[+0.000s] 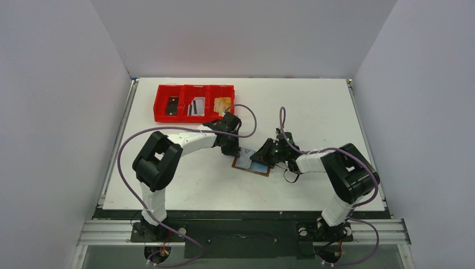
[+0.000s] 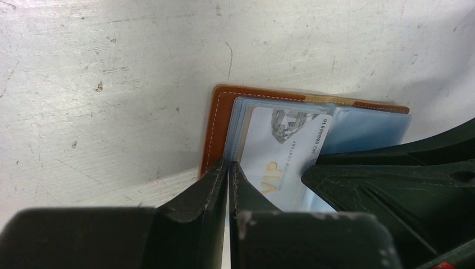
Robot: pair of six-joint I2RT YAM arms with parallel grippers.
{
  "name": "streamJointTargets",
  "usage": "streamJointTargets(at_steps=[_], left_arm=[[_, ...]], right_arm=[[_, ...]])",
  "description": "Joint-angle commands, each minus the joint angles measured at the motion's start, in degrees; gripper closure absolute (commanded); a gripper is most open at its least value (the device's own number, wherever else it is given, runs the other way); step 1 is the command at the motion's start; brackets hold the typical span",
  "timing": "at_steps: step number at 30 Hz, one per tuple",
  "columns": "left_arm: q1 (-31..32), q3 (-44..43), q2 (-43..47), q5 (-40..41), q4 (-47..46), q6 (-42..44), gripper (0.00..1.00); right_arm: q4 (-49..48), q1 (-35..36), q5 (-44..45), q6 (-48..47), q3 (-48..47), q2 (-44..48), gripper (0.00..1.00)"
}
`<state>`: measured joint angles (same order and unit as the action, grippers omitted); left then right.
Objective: Take the credit cards out of the card holder
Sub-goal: Remove the credit card from the card holder.
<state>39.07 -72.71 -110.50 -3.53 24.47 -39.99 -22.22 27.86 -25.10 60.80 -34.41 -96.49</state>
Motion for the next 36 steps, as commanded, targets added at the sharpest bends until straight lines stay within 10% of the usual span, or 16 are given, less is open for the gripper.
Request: streamJointTargets(at_steps=[1,36], left_arm=[[0.58,0.00,-2.90,2.67,3.67,0.10,0.98],[-1.17,3.35,-4.71,4.58,4.44,-2.77,1.00]], right_arm=[[-3.35,0.69,-0.05,0.50,-1.15,-0.65,0.86],[-0.41,-2.24,0.51,-2.70,3.23,3.29,1.00]])
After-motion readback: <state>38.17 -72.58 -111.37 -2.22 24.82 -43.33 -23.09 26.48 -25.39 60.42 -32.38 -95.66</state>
